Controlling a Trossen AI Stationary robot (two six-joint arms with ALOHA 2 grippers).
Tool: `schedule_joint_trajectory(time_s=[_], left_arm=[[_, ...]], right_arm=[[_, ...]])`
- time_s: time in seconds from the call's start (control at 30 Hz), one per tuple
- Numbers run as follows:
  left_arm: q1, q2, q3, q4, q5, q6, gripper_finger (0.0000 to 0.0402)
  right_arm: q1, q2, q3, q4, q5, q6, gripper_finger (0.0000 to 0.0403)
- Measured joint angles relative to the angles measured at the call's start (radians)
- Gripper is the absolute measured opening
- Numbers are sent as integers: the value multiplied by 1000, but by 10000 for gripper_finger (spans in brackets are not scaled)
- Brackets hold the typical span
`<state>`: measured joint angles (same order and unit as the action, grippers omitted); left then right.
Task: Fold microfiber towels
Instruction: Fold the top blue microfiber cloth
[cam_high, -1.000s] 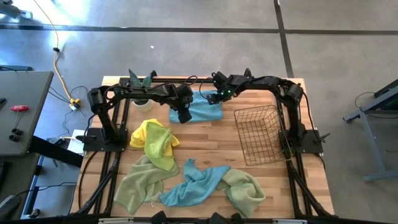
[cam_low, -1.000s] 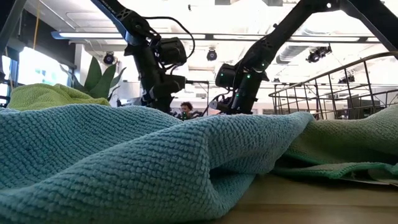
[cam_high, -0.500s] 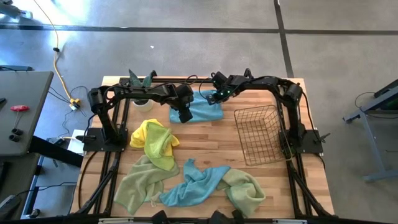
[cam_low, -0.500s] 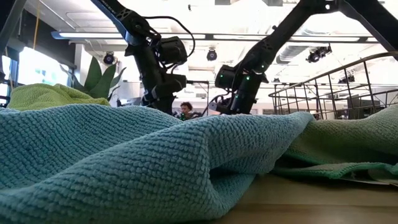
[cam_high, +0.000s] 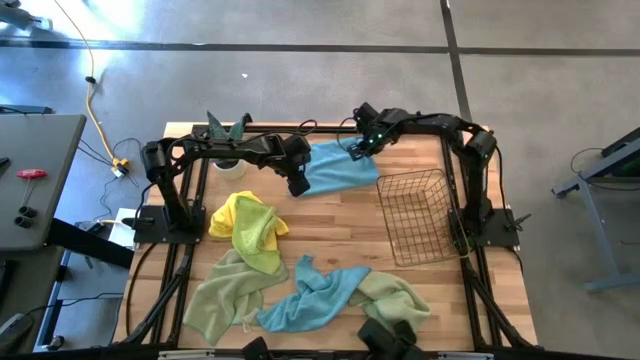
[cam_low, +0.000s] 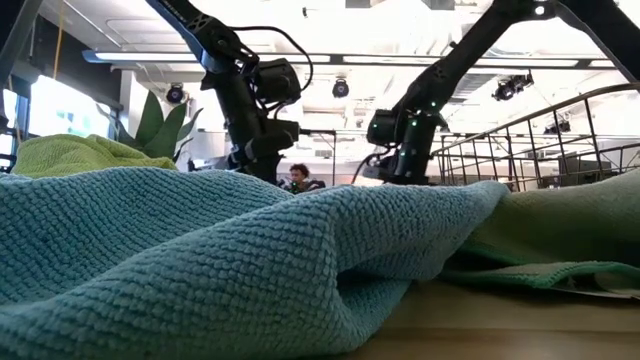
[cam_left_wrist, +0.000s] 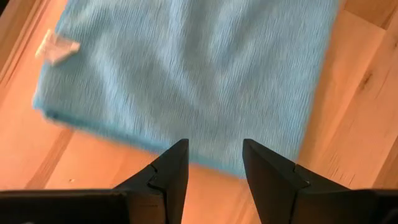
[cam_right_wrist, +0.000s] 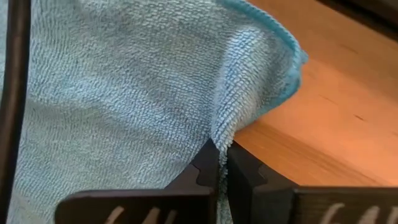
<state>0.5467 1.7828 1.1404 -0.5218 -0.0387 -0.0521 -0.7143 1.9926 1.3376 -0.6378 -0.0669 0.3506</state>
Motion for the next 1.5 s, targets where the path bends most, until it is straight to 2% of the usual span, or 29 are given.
schedule_joint_trajectory(time_s=[0.2,0.4,0.67,0.83,1.0,1.17,1.5], left_arm=[[7,0,0,6,-7,0,140],[17,0,0,8,-7,-1,140],[26,0,0,10,-2,-8,140],[26,0,0,8,1,-6,140],[26,0,0,0,2,-12,140],[26,-3,0,-10,71,-33,140],[22,-129,-1,-64,116,-31,140]], right_arm=[[-18,-53,0,-98,76,-63,1],[-11,-123,1,-160,137,-60,0],[77,-157,16,-155,85,35,0],[148,-155,51,-46,71,80,0],[169,-152,58,87,72,167,0],[194,-107,58,149,73,224,0],[252,16,58,327,-1,332,0]])
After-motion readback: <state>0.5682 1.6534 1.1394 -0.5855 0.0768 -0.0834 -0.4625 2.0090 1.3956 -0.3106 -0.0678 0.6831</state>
